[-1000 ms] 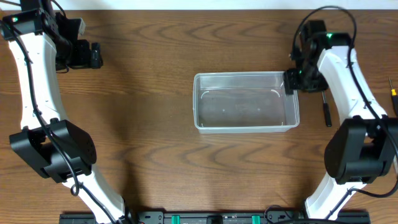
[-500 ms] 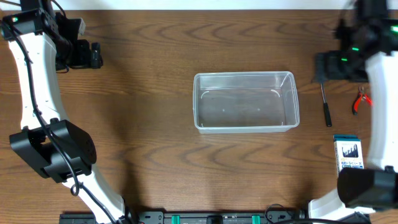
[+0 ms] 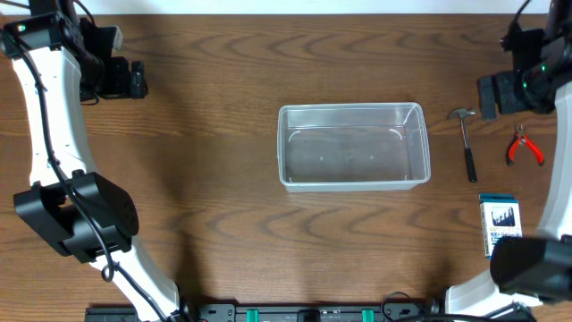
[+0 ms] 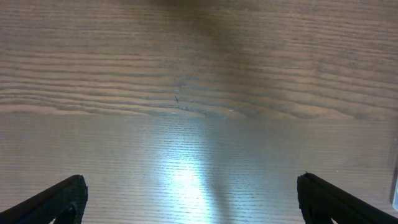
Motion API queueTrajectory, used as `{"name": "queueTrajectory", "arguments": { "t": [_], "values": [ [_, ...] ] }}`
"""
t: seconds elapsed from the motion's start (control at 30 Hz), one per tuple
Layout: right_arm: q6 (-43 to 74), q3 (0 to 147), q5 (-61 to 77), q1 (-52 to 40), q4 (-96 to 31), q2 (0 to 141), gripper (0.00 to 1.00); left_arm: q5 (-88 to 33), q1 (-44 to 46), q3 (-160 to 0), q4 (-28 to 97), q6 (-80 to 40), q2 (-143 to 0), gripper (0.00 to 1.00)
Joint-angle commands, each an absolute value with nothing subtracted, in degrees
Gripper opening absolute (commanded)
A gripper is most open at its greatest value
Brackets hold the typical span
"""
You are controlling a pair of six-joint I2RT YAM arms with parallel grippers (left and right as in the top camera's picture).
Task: Pack container
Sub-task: 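Move the right gripper right over the claw hammer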
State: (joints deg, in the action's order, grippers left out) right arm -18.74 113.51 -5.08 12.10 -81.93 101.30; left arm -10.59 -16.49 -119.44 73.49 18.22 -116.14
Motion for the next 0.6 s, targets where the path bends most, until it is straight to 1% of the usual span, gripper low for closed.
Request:
{"name": "queueTrajectory", "arguments": {
  "t": [0.0,0.33,0.57],
  "values": [
    [-24.29,113.45,-3.42,14.33,-80.62,106.32,0.99,-11.31,-16.69,-119.04,73.69,18.13,-116.81,0.98],
    [-24.97,113.45,-2.92,15.49,-80.79,118.02,0.99,-11.31,-16.69,-119.04,73.67,18.13,-116.81,0.98],
    [-17.43,113.45,-2.90,15.46,-82.26,122.78,0.99,-11.31,-16.69,-119.04,73.67,18.13,-116.81,0.98]
  ]
}}
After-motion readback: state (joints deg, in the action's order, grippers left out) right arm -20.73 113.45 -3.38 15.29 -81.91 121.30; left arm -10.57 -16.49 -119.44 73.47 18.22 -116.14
